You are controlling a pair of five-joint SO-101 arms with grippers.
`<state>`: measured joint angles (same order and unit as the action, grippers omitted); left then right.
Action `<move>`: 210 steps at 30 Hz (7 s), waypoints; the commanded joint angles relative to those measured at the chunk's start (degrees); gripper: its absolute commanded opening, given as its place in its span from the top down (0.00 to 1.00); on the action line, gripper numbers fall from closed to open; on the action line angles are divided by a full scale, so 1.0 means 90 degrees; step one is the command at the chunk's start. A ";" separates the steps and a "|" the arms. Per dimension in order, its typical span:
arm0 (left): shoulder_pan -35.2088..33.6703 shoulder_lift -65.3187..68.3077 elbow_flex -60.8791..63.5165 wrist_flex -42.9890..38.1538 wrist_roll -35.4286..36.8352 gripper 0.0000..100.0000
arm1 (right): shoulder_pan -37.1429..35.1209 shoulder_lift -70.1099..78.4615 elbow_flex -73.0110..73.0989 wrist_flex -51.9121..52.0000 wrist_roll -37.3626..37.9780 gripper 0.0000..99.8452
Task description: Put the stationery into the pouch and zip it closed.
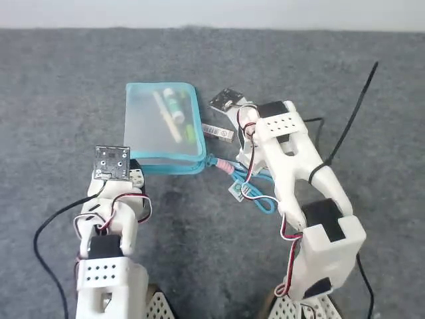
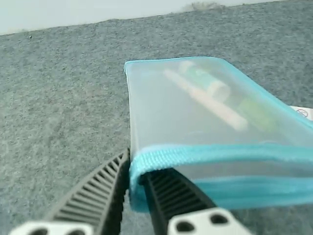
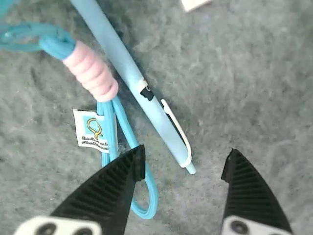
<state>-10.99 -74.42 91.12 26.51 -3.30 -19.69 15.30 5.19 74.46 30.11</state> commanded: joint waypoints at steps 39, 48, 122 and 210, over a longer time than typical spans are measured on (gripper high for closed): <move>0.0059 0.0039 -0.0103 -0.0264 -0.0059 0.99 | 0.1109 -0.0708 0.0205 -0.0464 -0.1094 0.98; 0.0059 0.0039 -0.0103 -0.0274 -0.0059 0.99 | -0.0425 -0.1148 0.0664 -0.0972 -0.0186 0.89; 0.0274 0.0029 -0.0093 -0.0234 -0.0293 0.99 | 0.2027 -0.2349 0.3556 -0.2076 -0.1846 0.82; 0.1895 0.0039 0.0015 0.0293 -0.0615 0.99 | -0.1910 0.0337 -0.3419 0.2066 -0.2481 0.99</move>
<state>1.93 -74.42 92.26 27.82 -5.85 -37.27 15.38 -14.59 89.58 11.21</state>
